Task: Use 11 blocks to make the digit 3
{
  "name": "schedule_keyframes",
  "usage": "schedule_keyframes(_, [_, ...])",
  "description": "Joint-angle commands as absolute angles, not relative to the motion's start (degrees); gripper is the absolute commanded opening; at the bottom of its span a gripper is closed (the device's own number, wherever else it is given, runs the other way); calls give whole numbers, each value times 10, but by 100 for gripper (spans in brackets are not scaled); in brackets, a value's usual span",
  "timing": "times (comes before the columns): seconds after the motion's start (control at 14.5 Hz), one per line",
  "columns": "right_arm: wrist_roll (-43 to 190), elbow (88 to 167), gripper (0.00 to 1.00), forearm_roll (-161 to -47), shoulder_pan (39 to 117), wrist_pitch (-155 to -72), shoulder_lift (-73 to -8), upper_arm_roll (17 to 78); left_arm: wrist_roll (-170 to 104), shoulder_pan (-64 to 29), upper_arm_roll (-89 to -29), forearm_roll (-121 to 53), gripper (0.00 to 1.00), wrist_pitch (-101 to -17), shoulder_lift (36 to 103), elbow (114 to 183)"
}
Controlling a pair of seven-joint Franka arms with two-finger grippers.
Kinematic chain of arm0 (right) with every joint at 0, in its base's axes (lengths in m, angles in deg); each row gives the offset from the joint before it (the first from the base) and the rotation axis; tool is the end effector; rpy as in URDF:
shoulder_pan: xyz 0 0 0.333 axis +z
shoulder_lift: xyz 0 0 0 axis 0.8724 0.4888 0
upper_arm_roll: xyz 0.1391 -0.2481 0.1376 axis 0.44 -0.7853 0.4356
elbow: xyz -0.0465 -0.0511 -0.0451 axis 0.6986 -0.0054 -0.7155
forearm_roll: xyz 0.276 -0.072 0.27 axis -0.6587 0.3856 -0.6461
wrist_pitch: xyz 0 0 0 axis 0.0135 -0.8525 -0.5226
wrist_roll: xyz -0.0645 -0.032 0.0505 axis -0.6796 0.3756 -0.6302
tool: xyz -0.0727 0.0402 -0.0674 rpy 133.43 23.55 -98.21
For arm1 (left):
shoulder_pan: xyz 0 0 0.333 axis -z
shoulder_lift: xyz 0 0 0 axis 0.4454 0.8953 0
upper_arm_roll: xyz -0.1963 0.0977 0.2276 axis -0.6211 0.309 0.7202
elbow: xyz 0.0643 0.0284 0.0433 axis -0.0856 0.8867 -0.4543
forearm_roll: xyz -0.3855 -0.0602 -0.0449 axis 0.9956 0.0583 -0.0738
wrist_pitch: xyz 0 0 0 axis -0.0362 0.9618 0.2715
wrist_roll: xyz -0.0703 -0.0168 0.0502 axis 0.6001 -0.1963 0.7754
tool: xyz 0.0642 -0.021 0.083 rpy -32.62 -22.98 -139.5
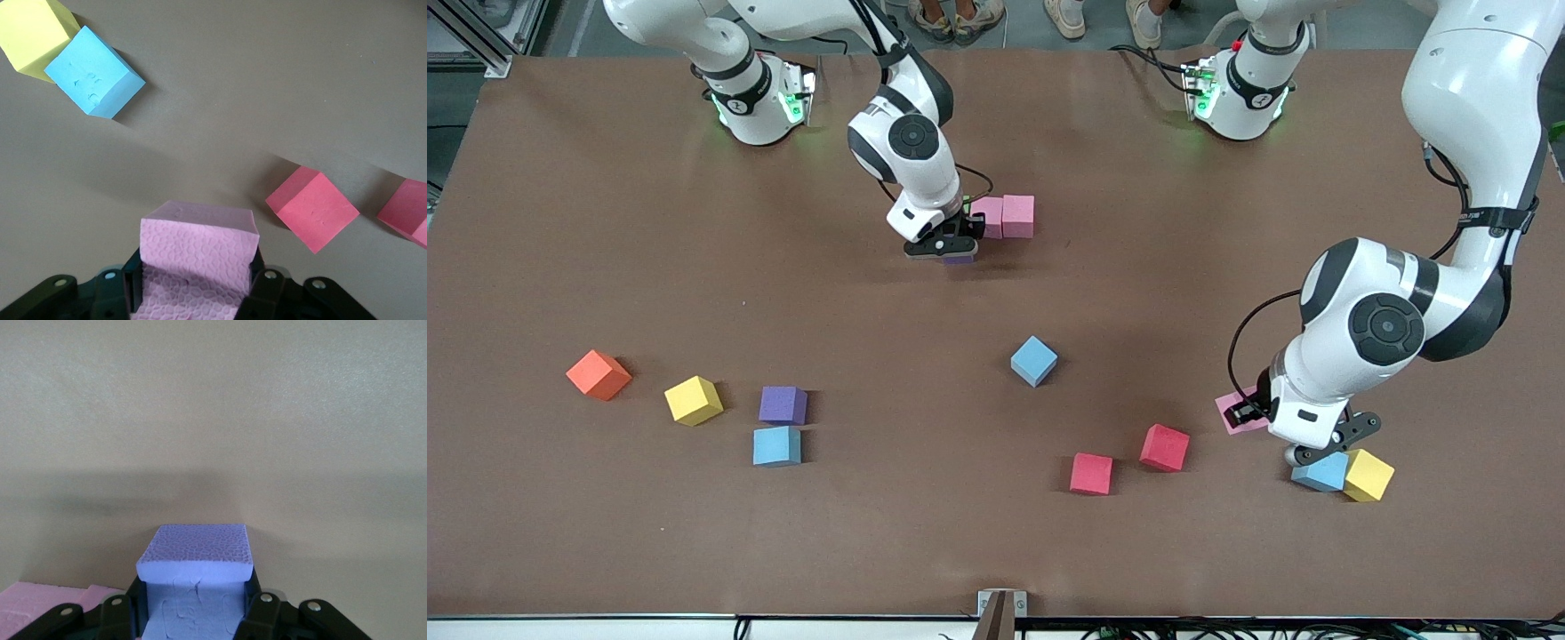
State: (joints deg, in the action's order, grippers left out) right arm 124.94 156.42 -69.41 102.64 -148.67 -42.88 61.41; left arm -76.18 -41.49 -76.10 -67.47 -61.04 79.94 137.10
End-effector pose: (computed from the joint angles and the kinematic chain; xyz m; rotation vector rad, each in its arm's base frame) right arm 0.3504 0.4282 0.2103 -3.0671 -0.0490 0.0538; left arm 0.6837 -0.1527 0.3407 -3.0711 -0.6427 -0.0840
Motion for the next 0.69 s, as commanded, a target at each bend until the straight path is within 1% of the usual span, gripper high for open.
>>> schedule_keyframes(0.0, [1254, 1592, 31, -710, 1038, -1478, -438, 611, -763, -419, -765, -666, 12, -600, 789, 1374])
schedule_keyframes(0.62, [1231, 1590, 31, -702, 1028, -1479, -436, 609, -749, -423, -764, -665, 12, -600, 786, 1374])
